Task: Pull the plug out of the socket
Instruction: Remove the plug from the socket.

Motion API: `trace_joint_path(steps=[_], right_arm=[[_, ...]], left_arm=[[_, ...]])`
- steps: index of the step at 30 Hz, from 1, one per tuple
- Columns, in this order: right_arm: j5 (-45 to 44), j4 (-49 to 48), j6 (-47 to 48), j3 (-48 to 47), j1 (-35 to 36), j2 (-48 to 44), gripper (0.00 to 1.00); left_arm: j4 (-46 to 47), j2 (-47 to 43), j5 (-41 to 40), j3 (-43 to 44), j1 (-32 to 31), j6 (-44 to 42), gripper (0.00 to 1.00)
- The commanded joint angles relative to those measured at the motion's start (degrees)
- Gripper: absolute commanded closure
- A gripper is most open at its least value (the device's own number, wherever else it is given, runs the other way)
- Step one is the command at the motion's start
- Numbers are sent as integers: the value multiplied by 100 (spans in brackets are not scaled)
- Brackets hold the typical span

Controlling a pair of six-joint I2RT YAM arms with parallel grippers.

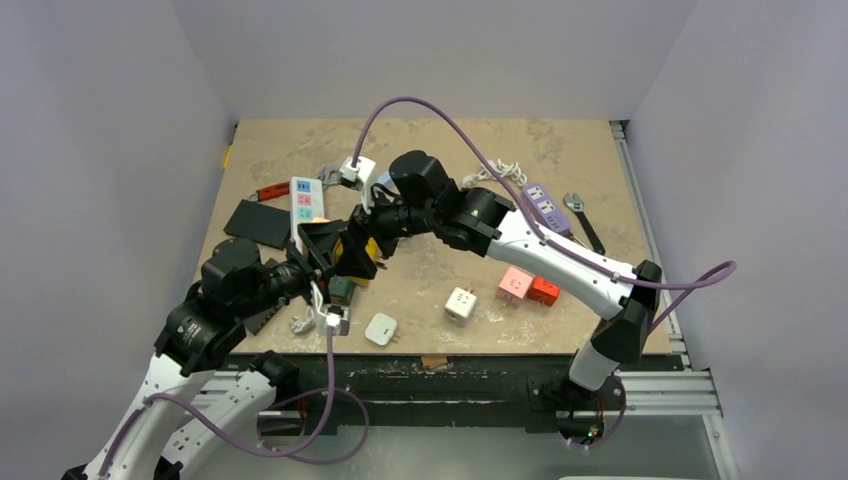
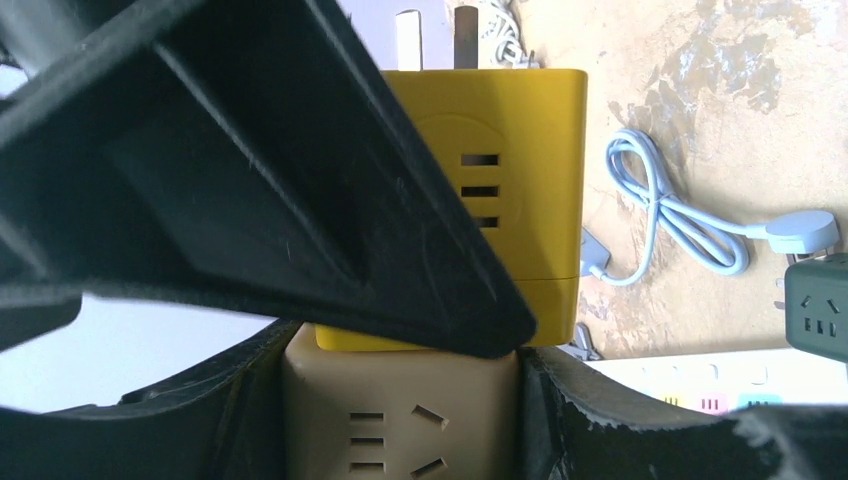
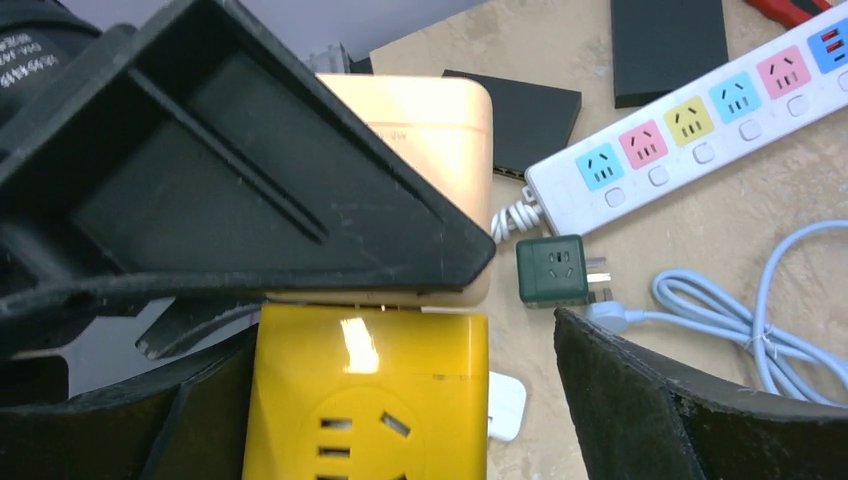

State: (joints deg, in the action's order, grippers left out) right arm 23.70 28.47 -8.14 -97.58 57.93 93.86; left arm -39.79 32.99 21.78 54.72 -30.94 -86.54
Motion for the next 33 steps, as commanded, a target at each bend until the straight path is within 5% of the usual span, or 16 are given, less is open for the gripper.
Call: trace_joint_path(steps=[1, 11, 33], right_arm=[[-168, 439, 178, -595, -1, 293, 16], [254, 661, 267, -357, 7, 399, 99], [399, 186, 291, 1704, 7, -1337, 100]], left_arm=[[458, 24, 179, 56, -109, -151, 100], [525, 137, 18, 164, -114, -100, 100], [777, 439, -849, 35, -120, -426, 100]])
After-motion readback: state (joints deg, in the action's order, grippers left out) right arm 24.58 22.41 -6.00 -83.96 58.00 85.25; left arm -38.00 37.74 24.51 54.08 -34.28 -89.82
